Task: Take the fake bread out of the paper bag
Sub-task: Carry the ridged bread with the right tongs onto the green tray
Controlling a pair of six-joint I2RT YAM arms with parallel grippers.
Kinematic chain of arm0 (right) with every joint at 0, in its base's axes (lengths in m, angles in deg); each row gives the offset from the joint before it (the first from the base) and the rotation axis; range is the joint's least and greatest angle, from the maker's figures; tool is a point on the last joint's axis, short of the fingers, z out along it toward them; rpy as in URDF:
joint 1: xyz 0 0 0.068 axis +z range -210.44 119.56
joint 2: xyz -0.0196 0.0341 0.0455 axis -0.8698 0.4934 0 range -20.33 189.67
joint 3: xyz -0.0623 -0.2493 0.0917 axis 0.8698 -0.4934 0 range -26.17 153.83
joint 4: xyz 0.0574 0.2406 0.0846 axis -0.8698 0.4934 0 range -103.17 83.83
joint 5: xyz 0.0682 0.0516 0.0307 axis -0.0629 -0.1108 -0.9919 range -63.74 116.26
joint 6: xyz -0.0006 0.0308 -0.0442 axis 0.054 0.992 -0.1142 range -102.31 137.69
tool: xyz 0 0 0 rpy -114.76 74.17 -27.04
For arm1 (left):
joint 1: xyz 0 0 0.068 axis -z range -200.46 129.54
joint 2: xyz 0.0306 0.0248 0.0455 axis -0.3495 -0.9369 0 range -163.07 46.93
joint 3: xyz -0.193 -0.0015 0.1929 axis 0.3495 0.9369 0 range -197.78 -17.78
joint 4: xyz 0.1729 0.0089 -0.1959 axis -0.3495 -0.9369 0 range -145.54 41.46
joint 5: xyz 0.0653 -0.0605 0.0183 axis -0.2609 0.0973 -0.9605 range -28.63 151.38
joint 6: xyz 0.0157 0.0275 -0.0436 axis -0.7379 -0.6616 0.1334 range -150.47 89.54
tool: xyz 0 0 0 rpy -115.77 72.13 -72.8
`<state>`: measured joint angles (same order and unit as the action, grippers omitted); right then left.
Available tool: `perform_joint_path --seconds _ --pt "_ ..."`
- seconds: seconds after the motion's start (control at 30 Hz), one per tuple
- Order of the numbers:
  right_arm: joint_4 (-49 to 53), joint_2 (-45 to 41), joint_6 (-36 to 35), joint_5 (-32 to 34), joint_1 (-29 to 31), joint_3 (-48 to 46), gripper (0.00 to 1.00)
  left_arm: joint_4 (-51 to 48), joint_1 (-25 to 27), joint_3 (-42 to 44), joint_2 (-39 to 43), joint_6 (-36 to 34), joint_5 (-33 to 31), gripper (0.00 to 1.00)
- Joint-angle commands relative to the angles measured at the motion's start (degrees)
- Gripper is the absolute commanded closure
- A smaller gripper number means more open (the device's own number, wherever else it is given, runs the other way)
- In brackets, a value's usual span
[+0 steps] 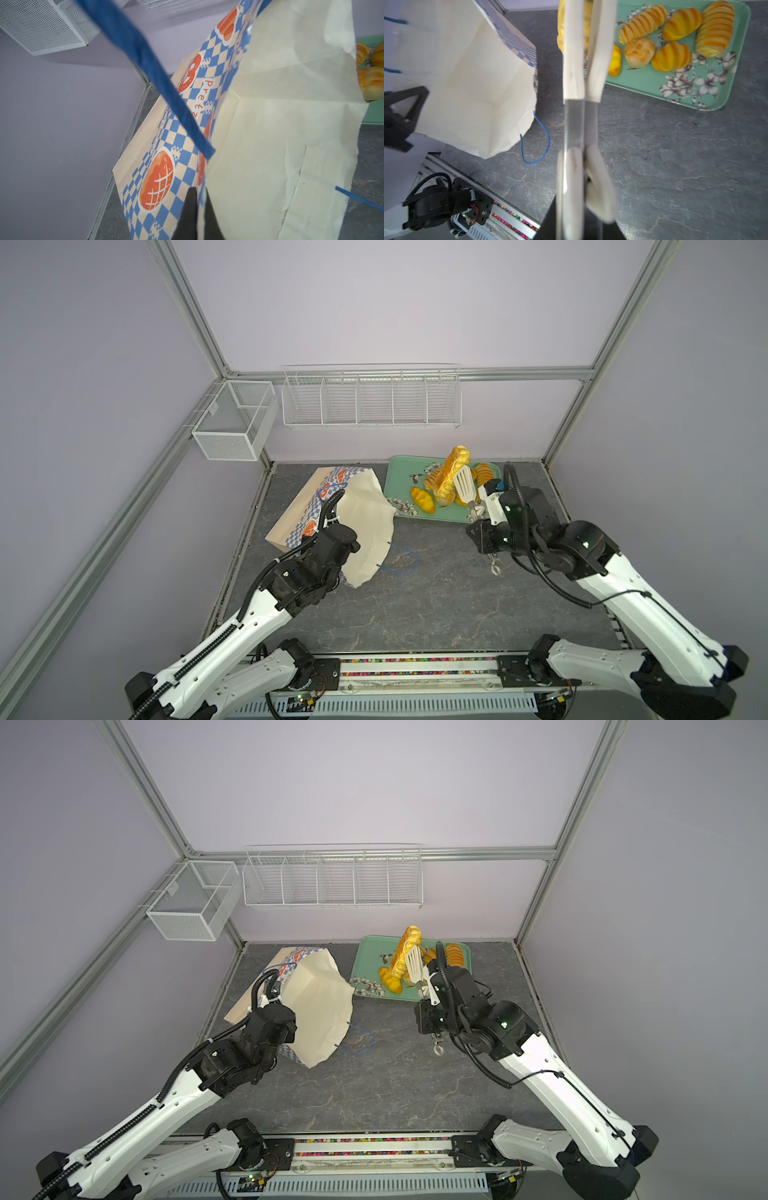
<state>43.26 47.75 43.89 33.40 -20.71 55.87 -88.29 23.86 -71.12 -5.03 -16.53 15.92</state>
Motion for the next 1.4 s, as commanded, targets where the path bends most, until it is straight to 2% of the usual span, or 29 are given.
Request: perform_joint_path --seconds 0.0,0.23,0.4,1.17,1.27,1.37 --pt "4.9 8.2 -5.4 -3.8 -0.8 3.9 0.93 -1.7 -0.5 0.3 1.7 1.3 -1.4 1.0" --pt "7.3 25.8 -9.4 -5.4 -1.2 13.0 0.93 -3.1 -0.7 0.5 4.0 0.7 -1.5 1.0" --pt "8.9 35.6 -11.3 -3.8 -1.3 19.3 0.93 -4.0 -0.8 0.9 5.2 0.5 -1.3 1.0" --pt "14.9 55.2 -15.1 7.3 -2.1 37.4 0.93 -3.6 -1.6 3.1 6.2 -0.8 -1.2 1.0" --pt "15.8 58.1 -15.1 7.2 -2.1 40.5 0.9 -3.6 -1.6 3.2 6.4 -0.8 -1.2 1.0" --pt "17.0 61.3 -15.0 6.3 -2.2 44.5 0.81 -3.5 -1.6 3.5 6.5 -0.8 -1.1 1.0"
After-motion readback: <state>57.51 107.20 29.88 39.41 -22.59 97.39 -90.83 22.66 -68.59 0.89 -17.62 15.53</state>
